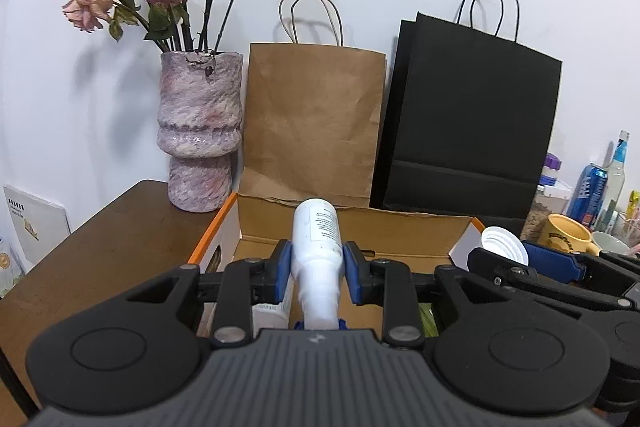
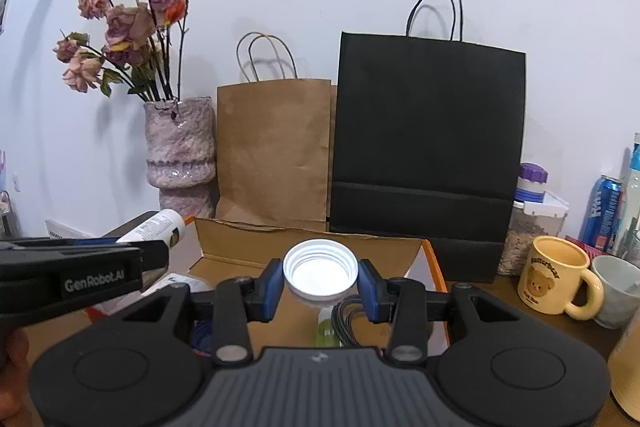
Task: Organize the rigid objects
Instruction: 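Carry the white lid and white tube over the red box with both tools, then open the left tool dropping the tube while the right tool releases the lid into the box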
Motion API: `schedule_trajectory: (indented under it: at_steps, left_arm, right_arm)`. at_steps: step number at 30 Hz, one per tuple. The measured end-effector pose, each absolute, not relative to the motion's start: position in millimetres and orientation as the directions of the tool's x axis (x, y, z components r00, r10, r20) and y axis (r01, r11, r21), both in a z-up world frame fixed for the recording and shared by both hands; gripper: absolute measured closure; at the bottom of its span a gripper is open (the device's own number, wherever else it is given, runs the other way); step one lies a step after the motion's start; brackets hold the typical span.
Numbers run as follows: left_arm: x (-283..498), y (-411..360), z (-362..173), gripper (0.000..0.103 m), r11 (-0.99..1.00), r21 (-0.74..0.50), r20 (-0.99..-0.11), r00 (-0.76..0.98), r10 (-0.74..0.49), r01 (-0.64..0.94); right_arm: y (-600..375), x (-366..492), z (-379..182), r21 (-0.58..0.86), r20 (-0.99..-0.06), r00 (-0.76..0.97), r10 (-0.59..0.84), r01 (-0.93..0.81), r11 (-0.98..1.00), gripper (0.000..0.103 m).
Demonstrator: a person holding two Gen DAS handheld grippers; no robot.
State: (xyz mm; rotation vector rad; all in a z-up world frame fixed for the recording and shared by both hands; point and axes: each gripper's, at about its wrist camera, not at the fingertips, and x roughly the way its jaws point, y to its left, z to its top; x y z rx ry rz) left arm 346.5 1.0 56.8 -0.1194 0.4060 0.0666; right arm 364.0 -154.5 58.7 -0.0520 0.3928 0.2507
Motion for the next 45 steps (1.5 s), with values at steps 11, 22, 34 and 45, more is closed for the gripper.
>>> schedule_trajectory:
  at_steps: [11,22,34,45]
  left_arm:
    - [389,8,50,0.074,0.992,-0.076,-0.409,0.910,0.064,-0.104]
    - [411,8,30,0.074,0.996,-0.029,-0.466,0.883,0.059,-0.082]
    - [409,16,31,0.021,0.990,0.021,-0.454,0.881,0.133,-0.139]
    - [408,23,33,0.000,0.987,0.011,-0.443,0.884,0.149,-0.161]
  right_arm:
    - [-153,415,40,-0.013,-0.436,0.871,0.227,-0.258,0.966,0.064]
    - [-151,435,19,-0.067,-0.489,0.851,0.193,-0.257,0.964,0.064]
    - [-155,436,12,-0.083,-0.519,0.838,0.169,-0.246,0.966,0.009]
    - [-160,437,14,-0.063,-0.516,0.843,0.151,-0.213,0.975,0.000]
